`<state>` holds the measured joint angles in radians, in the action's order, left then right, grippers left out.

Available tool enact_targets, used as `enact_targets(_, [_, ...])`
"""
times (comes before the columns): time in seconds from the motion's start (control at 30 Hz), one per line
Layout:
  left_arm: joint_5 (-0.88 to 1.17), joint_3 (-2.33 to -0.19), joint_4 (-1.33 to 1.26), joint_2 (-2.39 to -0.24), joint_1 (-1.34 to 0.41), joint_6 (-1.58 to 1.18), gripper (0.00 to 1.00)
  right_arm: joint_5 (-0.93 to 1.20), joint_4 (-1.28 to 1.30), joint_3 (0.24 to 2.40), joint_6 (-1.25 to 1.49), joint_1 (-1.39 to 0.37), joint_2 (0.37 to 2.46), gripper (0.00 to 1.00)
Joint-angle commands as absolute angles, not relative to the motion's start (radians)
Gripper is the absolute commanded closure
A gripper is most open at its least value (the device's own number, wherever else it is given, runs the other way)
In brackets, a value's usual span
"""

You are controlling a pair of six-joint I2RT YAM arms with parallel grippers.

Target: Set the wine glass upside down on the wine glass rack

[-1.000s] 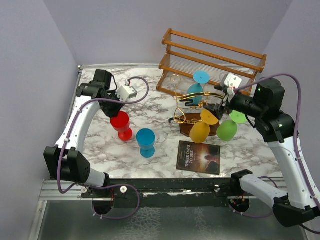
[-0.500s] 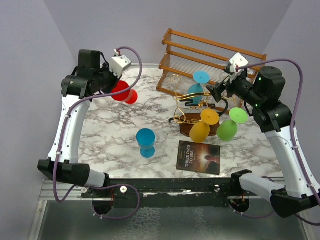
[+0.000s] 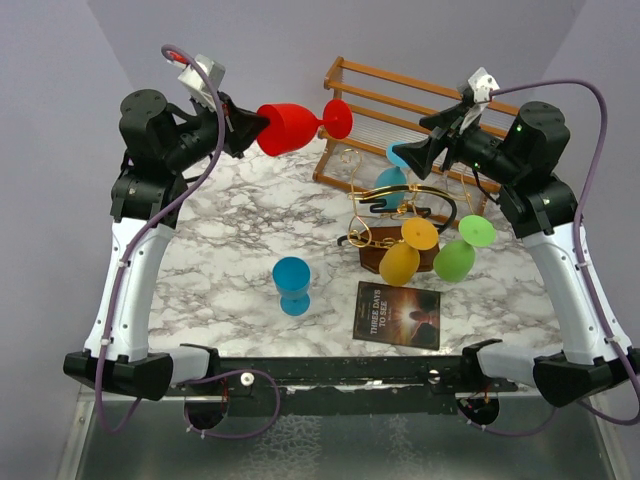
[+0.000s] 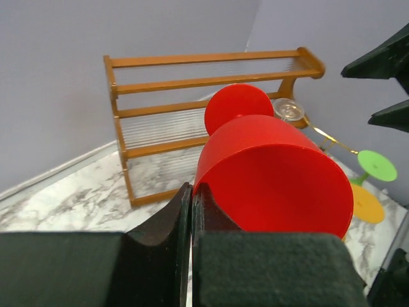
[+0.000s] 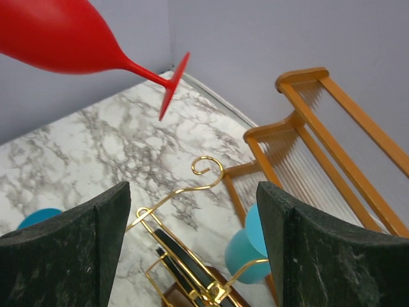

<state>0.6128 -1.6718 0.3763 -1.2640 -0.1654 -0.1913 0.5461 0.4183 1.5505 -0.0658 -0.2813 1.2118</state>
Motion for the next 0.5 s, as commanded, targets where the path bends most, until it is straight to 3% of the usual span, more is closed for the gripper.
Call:
enact_targets(0.0, [0.682, -1.640, 0.209, -1.264, -0.175, -0.375, 1.00, 0.672, 0.375, 1.597, 0.073, -0.290, 1.263, 0.22])
enact_targets(0.47, [0.733, -1.582, 0.109, -1.290, -0.213, -0.485, 1.00, 0.649, 0.318, 1.643, 0.173, -0.373, 1.392, 0.34])
